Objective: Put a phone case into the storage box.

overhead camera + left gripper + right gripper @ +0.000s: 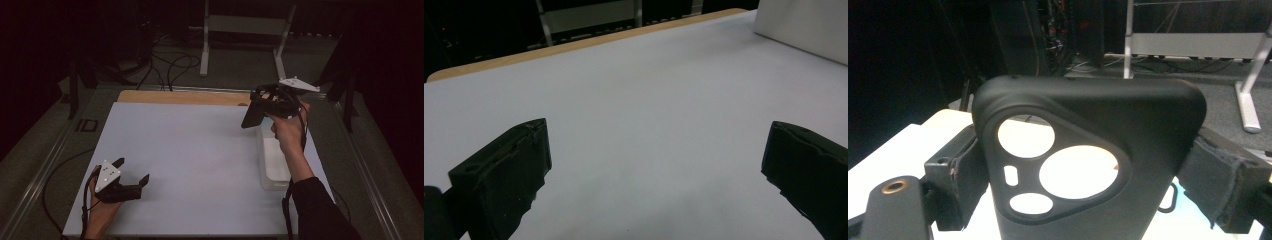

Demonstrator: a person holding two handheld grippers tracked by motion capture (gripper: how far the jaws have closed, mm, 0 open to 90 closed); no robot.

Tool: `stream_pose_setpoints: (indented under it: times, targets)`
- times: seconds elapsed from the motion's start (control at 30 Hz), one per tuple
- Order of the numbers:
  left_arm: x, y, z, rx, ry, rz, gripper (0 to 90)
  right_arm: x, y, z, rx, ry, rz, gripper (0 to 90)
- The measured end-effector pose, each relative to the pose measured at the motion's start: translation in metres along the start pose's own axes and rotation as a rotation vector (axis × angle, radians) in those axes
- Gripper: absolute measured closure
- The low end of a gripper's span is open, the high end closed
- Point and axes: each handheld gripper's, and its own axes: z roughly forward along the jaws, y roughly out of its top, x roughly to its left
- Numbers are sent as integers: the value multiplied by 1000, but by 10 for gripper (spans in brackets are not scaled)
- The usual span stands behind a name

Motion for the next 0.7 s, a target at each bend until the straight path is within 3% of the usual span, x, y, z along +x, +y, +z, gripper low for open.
stream_pose_setpoints:
  times: [0.7]
  targets:
    - [0,0,1,3,2,1,1,-23,6,1,0,-93,9,142]
